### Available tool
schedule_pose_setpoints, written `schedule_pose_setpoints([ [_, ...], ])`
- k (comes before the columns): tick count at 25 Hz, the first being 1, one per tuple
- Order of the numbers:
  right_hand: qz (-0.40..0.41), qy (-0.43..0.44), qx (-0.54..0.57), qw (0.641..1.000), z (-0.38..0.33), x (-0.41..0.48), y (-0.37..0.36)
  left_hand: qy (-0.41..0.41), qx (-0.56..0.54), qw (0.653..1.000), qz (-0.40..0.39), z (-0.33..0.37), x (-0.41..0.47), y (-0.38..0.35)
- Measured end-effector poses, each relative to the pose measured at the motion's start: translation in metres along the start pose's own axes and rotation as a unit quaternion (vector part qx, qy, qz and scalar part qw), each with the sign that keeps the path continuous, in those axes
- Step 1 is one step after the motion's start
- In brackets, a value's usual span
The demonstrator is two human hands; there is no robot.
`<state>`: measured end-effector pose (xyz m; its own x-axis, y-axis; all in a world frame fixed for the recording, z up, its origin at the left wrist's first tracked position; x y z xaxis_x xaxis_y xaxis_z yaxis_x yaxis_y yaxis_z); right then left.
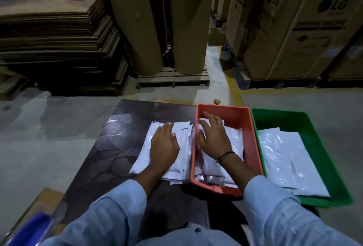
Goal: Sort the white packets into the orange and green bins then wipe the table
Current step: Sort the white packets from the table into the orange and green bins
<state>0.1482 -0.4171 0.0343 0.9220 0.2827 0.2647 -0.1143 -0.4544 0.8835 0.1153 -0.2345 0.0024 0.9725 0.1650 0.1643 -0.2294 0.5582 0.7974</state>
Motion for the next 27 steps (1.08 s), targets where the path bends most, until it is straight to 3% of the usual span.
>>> schedule_pose_setpoints([
  [3, -0.033, 0.016, -0.004, 0.999, -0.045, 0.009, -0.032, 0.000, 0.009, 1.000, -0.018, -0.046, 0.001, 0.002],
  [7, -0.126, -0.016, -0.045, 0.991, -0.087, 0.016, -0.089, 0.005, 0.071, 0.982, -0.174, -0.098, -0.002, -0.033],
  [10, -0.173, -0.104, -0.060, 0.978, -0.086, 0.015, -0.128, -0.012, 0.116, 0.961, -0.252, -0.124, -0.010, -0.051],
  [13, -0.194, -0.185, -0.059, 0.962, -0.073, -0.005, -0.157, -0.055, 0.147, 0.953, -0.259, -0.143, -0.013, -0.055],
  [20, -0.197, -0.203, -0.102, 0.954, -0.075, -0.024, -0.165, -0.059, 0.145, 0.954, -0.256, -0.162, -0.012, -0.049],
  [27, -0.286, -0.236, -0.094, 0.924, -0.068, -0.014, -0.175, 0.010, 0.134, 0.956, -0.261, -0.174, -0.016, -0.049],
])
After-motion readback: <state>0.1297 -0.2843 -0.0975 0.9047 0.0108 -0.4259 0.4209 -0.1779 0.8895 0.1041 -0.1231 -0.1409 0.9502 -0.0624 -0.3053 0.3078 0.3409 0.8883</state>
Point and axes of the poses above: each hand's wrist, its own x-axis towards the middle knuckle, its own y-axis out of the back of the hand, z = x × y, the point moved 10 cm from there along x, towards the middle knuckle, and after that the axes turned 3 degrees about -z, right-handed, at the moved point
